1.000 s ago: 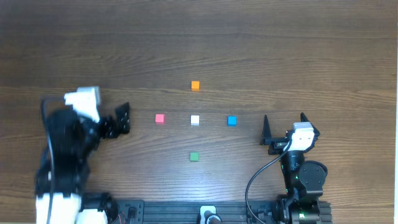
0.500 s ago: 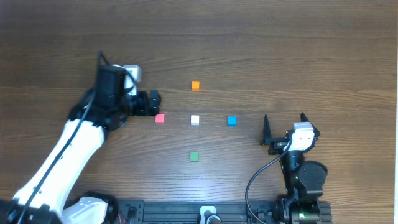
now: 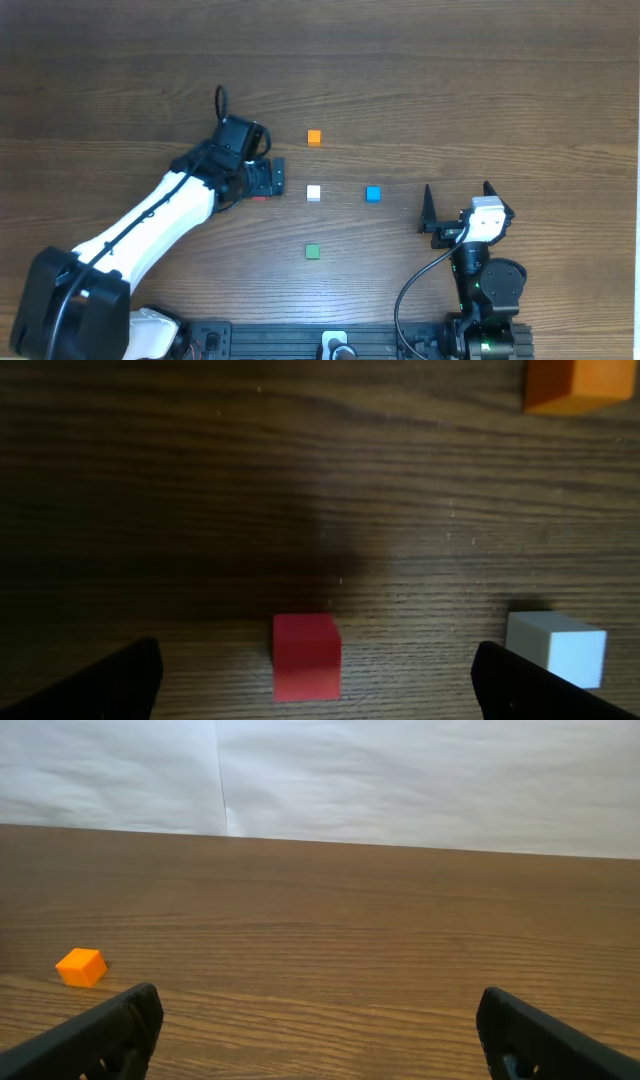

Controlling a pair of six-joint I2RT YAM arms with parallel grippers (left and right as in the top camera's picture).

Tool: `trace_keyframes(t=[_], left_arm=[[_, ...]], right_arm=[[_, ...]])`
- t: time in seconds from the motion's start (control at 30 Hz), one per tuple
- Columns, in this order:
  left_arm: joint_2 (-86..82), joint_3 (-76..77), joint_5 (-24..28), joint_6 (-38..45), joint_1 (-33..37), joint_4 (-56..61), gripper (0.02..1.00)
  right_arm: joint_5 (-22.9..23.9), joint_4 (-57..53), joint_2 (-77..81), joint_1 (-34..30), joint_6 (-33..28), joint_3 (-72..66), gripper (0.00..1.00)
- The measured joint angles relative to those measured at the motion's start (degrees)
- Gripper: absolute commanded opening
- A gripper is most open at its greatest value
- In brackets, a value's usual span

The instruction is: Stack Cubes

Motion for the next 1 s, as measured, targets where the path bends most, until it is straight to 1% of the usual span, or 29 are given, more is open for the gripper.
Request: trace_keyframes(t=[0.3, 0.5, 0.57, 0.9, 1.0], left_arm=[[3.91, 0.02, -2.38, -4.04, -3.06, -0.07, 0.996], [5.16, 0.02, -4.0, -5.95, -3.8, -0.09, 0.954], [5.33, 0.02, -4.5, -6.32, -3.8, -0.04, 0.936], [6.8, 0.11, -5.33, -6.54, -3.8, 0.04, 0.921], [7.26, 0.11, -5.33, -6.56, -3.8, 0.04, 0.886]], right_arm=[[0.0, 0.0, 0.0, 0.0, 0.0, 0.0, 0.991], [0.0, 0.0, 0.0, 0.0, 0.02, 0.0, 0.993], [-0.02, 0.0, 0.0, 0.0, 0.04, 0.0, 0.993], [0.0, 0.0, 0.0, 0.0, 0.02, 0.0, 0.993], [-0.02, 0.0, 0.0, 0.0, 0.02, 0.0, 0.993]])
